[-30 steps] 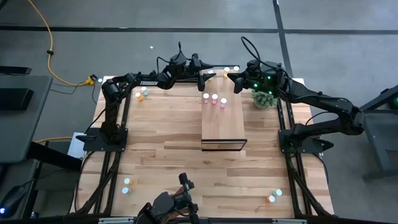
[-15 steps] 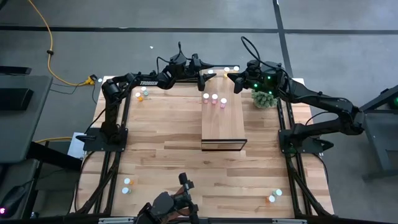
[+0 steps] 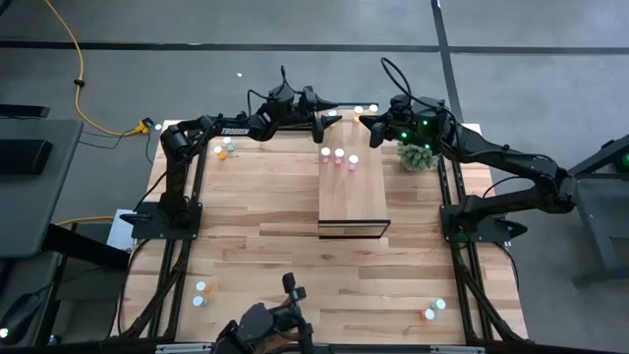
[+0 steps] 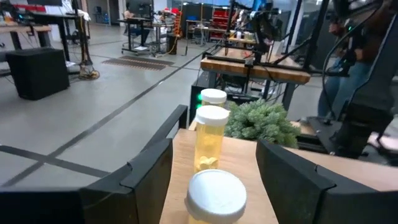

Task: Pick and place medicine bottles onto shelf by color
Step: Put the top blue pill bottle on the shelf

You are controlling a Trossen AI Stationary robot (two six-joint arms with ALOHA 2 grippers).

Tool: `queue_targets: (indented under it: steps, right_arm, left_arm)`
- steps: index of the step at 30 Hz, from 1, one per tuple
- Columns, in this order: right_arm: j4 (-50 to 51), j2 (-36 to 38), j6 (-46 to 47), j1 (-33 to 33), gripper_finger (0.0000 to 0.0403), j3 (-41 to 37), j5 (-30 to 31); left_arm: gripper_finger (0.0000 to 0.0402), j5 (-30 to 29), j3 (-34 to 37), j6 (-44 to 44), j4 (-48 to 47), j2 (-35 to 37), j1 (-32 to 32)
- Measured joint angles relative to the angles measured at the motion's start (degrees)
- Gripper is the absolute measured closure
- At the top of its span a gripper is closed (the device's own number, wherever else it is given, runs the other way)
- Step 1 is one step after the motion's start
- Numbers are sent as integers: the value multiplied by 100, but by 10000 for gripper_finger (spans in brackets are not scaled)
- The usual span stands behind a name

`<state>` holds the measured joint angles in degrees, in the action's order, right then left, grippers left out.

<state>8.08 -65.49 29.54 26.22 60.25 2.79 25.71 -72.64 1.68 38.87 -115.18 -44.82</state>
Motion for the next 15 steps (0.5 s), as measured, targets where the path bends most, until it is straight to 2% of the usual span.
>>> queue_targets:
  steps: [5,15]
  right_arm:
    - [2,0,0,0,403,0,0]
    - [2,0,-2,0,403,0,0]
  left_arm:
    - [178,237,0,223,-11,67,-10]
    - [178,235,0,271,-83,651,-28]
